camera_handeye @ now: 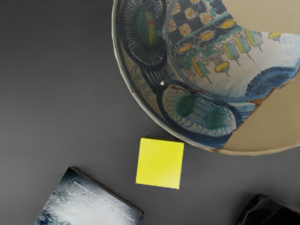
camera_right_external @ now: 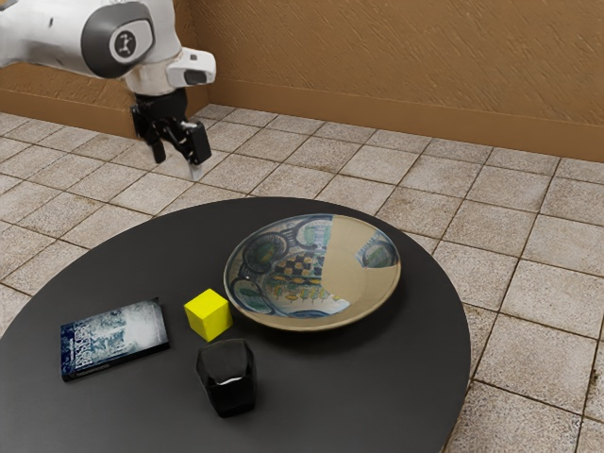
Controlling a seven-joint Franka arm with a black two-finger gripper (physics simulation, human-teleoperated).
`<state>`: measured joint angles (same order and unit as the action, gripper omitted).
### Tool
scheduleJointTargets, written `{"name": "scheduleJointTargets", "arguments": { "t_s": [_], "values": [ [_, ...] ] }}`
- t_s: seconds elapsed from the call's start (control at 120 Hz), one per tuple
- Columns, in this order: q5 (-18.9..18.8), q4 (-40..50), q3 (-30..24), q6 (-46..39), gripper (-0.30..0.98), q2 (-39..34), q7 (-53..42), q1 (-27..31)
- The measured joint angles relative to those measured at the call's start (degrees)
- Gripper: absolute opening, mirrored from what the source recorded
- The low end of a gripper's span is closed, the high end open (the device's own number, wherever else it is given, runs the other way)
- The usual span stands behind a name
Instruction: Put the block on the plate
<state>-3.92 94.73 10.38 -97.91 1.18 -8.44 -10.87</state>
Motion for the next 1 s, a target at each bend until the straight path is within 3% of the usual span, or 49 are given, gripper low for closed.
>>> {"name": "scheduleJointTargets", "arguments": {
  "t_s": [0.283,0.425,1.0],
  "values": [
    [3.1,15.2,0.1,-9.6,0.69,1.8,-0.6,0.7],
    [4.0,18.2,-0.1,-13.9,0.69,4.0,-0.9,4.7],
    [5.8,26.1,-0.4,-26.0,0.69,9.2,-1.6,3.9]
  ]
}}
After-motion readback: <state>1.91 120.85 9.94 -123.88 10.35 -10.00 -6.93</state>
